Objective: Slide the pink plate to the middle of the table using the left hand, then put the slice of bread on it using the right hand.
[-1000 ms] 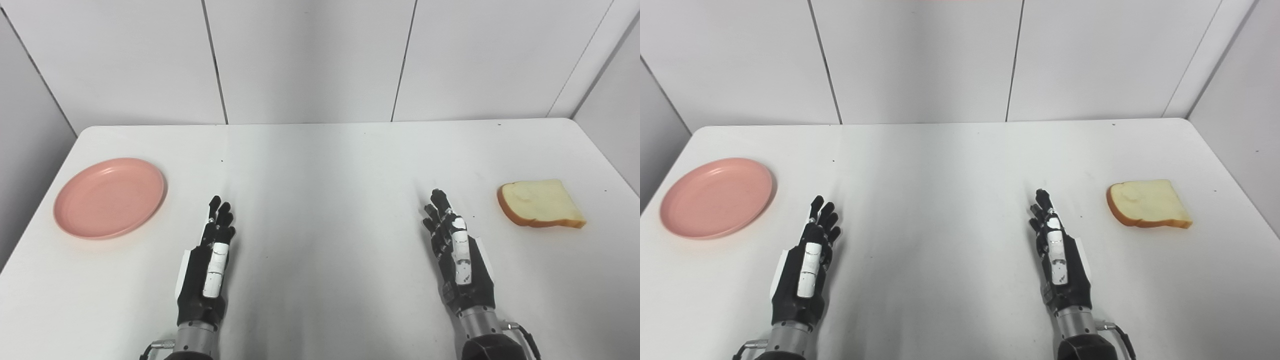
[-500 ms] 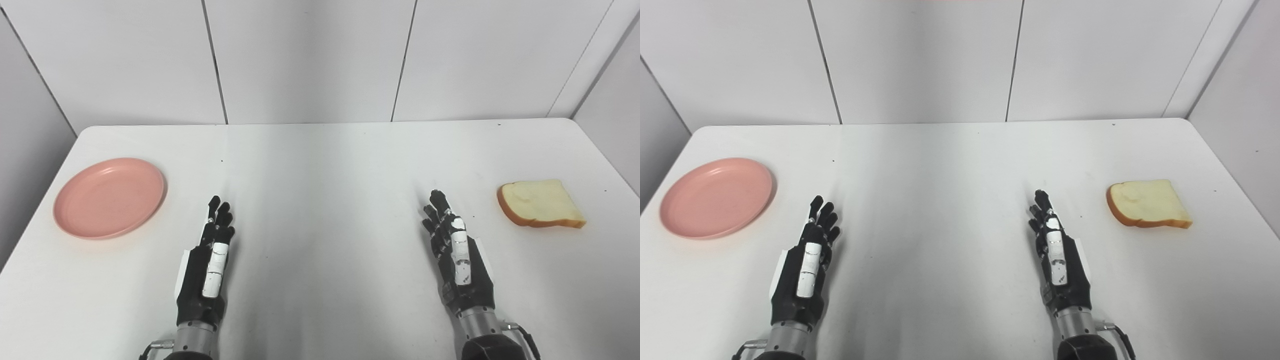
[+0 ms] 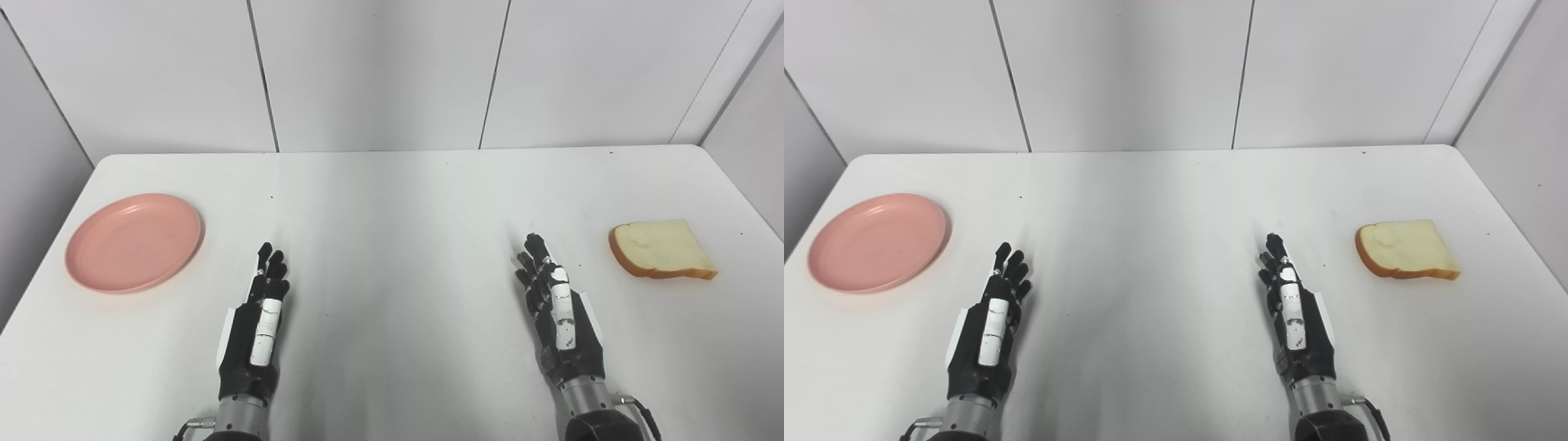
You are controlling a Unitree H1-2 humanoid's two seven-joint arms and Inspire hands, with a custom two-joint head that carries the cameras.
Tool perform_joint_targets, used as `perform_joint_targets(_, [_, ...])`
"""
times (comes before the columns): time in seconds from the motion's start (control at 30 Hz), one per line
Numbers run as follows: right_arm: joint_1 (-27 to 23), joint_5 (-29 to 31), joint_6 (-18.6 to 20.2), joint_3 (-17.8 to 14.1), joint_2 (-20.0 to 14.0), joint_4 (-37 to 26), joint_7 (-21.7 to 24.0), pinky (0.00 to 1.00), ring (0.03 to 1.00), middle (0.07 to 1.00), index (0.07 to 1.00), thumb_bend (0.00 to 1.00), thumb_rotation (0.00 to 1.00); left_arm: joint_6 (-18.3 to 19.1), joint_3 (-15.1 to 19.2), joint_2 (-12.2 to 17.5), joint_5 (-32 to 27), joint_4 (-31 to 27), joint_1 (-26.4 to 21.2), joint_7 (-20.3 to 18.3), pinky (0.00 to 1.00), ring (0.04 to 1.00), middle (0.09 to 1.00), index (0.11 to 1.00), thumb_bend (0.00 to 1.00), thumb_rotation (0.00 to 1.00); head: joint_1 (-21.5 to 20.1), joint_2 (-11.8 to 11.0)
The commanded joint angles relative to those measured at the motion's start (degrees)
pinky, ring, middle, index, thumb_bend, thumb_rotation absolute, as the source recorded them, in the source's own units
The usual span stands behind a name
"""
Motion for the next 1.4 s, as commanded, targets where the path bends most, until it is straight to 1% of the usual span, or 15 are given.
perform_joint_targets(0.0, [0.53,1.26,-1.4,-0.99,-1.08,2.11,1.33,1.0,0.977,0.985,0.956,0.8,1.0,-3.42,-1.02,-1.1,0.67,0.01,-1.37,-0.02,1.0,1.0,1.0,1.0,0.83,0.88,1.04,-0.34])
perform_joint_targets(0.07, [0.38,1.98,-1.83,-1.47,-1.86,3.02,1.85,1.0,0.977,0.986,0.958,0.79,1.0,-4.54,-1.48,-1.69,1.11,1.37,-1.59,0.35,1.0,1.0,1.0,1.0,0.83,0.88,3.2,-1.22])
perform_joint_targets(0.17, [0.17,3.07,-2.47,-2.3,-2.94,4.59,2.83,0.99,0.971,0.978,0.953,0.77,1.0,-6.39,-2.12,-2.68,2.11,3.61,-1.87,1.21,0.99,1.0,1.0,1.0,0.79,0.88,5.52,-2.59])
perform_joint_targets(0.2, [0.1,3.51,-2.72,-2.64,-3.34,5.3,3.22,0.99,0.971,0.978,0.953,0.77,1.0,-6.94,-2.36,-3.1,2.66,4.44,-1.95,1.58,0.99,1.0,1.0,1.0,0.78,0.88,6.91,-3.56])
perform_joint_targets(0.23, [0.03,3.83,-2.91,-2.88,-3.63,5.84,3.5,0.99,0.968,0.978,0.954,0.77,1.0,-7.36,-2.52,-3.4,3.07,5.05,-2.02,1.84,0.98,1.0,1.0,1.0,0.78,0.88,7.11,-3.73])
perform_joint_targets(0.27, [-0.09,4.3,-3.42,-3.22,-4.06,6.84,4.06,0.99,0.967,0.978,0.955,0.77,1.0,-7.81,-2.75,-3.8,3.62,5.76,-2.08,2.18,0.98,1.0,1.0,1.0,0.78,0.88,8.48,-4.62])
perform_joint_targets(0.3, [-0.18,4.61,-3.8,-3.45,-4.33,7.52,4.45,0.99,0.966,0.979,0.959,0.76,1.0,-8.1,-2.87,-4.06,3.99,6.2,-2.11,2.38,0.98,1.0,1.0,1.0,0.77,0.89,8.48,-4.62])
perform_joint_targets(0.4, [-0.7,6.06,-5.1,-4.31,-5.35,10.44,6.17,1.0,0.969,0.982,0.964,0.75,1.0,-9.35,-3.27,-5.01,5.14,8.01,-2.38,3.1,0.97,1.0,1.0,1.0,0.76,0.9,11.89,-6.55])
perform_joint_targets(0.5, [-1.27,7.14,-6.19,-4.95,-6.1,12.97,7.57,1.0,0.979,0.993,0.981,0.75,1.0,-11.16,-3.54,-5.71,5.85,10.17,-2.91,3.63,0.97,1.0,1.0,1.0,0.75,0.9,13.81,-7.89])
perform_joint_targets(0.6, [-1.71,7.45,-7.08,-5.32,-6.38,14.71,8.27,1.0,0.99,1.0,0.992,0.74,1.0,-12.82,-3.63,-6.04,6.13,12.03,-3.41,3.93,0.98,1.0,1.0,1.0,0.76,0.91,14.15,-8.69])
perform_joint_targets(0.8, [-1.96,7.13,-7.96,-5.09,-6.38,16.32,8.26,1.0,0.998,1.0,1.0,0.74,1.0,-15.01,-3.69,-5.85,5.53,14.03,-3.52,3.99,0.98,1.0,1.0,1.0,0.75,0.9,13.08,-10.44])
perform_joint_targets(0.87, [-1.93,7.05,-8.42,-4.95,-6.28,16.74,8.34,1.0,1.0,1.0,1.0,0.73,1.0,-15.78,-3.72,-5.59,5.61,14.42,-3.42,4.01,0.97,1.0,1.0,1.0,0.74,0.9,12.72,-11.14])
perform_joint_targets(0.93, [-1.88,6.9,-8.89,-4.79,-6.12,17.27,8.47,1.0,0.998,1.0,1.0,0.73,1.0,-16.37,-3.67,-5.38,5.96,14.83,-3.24,4.26,0.97,1.0,1.0,1.0,0.73,0.91,12.23,-12.46])
perform_joint_targets(1.07, [-1.94,6.33,-9.36,-4.57,-5.92,17.88,8.62,1.0,0.998,1.0,1.0,0.71,1.0,-17.43,-3.53,-5.18,6.15,15.68,-3.05,4.5,0.96,1.0,1.0,1.0,0.73,0.93,11.78,-13.66])
perform_joint_targets(1.37, [-2.05,5.17,-10.71,-4.35,-5.15,18.91,8.19,1.0,0.985,0.998,0.991,0.71,1.0,-19.47,-3.28,-4.49,5.28,17.13,-2.89,4.13,0.96,1.0,1.0,1.0,0.73,0.92,10.17,-14.86])
